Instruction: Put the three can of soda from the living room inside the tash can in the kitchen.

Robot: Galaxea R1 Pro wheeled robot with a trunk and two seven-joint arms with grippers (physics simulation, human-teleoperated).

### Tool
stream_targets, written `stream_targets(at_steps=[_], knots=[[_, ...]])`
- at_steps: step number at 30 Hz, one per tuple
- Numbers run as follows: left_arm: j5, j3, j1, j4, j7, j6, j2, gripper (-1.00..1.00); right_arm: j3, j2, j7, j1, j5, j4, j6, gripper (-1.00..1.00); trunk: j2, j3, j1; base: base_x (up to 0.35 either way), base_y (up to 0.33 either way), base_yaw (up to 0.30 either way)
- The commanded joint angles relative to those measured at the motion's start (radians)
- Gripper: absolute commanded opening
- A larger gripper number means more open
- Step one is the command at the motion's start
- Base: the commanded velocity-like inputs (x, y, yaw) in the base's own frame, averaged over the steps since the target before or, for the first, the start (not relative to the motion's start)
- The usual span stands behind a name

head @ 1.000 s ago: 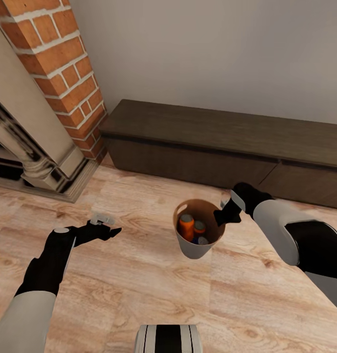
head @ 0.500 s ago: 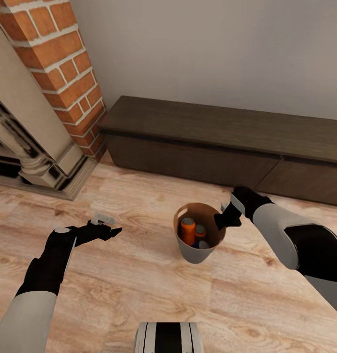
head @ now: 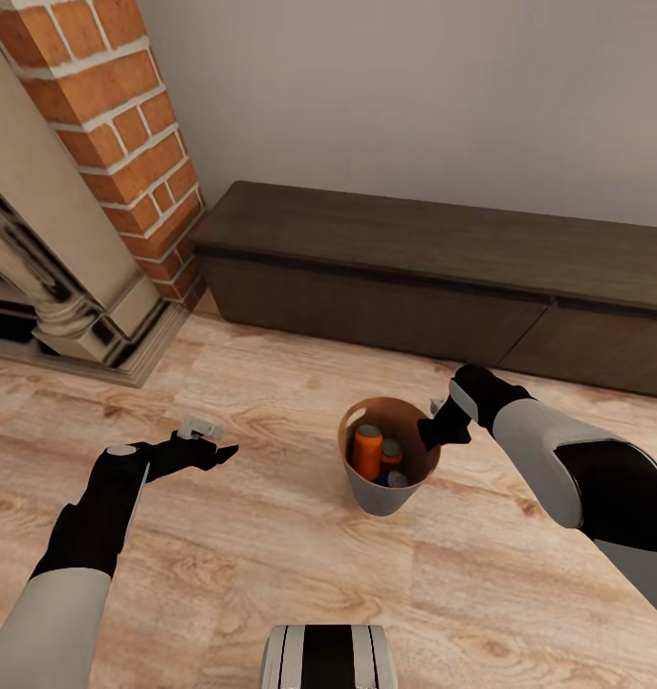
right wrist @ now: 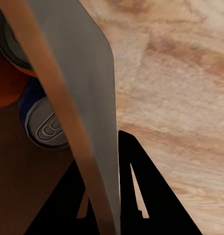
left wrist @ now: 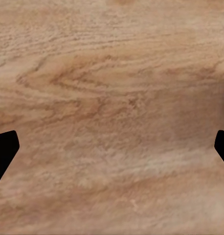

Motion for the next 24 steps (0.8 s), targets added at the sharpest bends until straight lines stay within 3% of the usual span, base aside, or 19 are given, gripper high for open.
stream_targets(at_steps=[1, 10, 19, 24], knots=[[0.000, 0.000, 0.000, 0.000, 0.000, 0.000, 0.000, 1.00, -0.013, 0.000, 0.008, 0.000, -0.023, 0.000, 0.002, -1.00, -0.001, -0.004, 0.000, 0.000, 0.000, 0.000], [0.001, 0.000, 0.000, -0.001, -0.001, 0.000, -0.001, 1.00, -0.013, 0.001, 0.005, 0.002, -0.023, 0.000, 0.002, -1.00, -0.001, -0.004, 0.000, 0.000, 0.000, 0.000], [0.001, -0.001, 0.000, 0.005, 0.000, 0.000, -0.001, 1.00, -0.013, 0.001, 0.003, 0.001, -0.023, -0.001, 0.002, -1.00, -0.003, -0.039, 0.004, 0.000, 0.000, 0.000], [0.001, -0.001, 0.000, 0.004, 0.000, 0.000, -0.005, 1.00, -0.013, 0.001, 0.003, 0.001, -0.023, -0.001, 0.002, -1.00, -0.003, -0.039, 0.004, 0.000, 0.000, 0.000]])
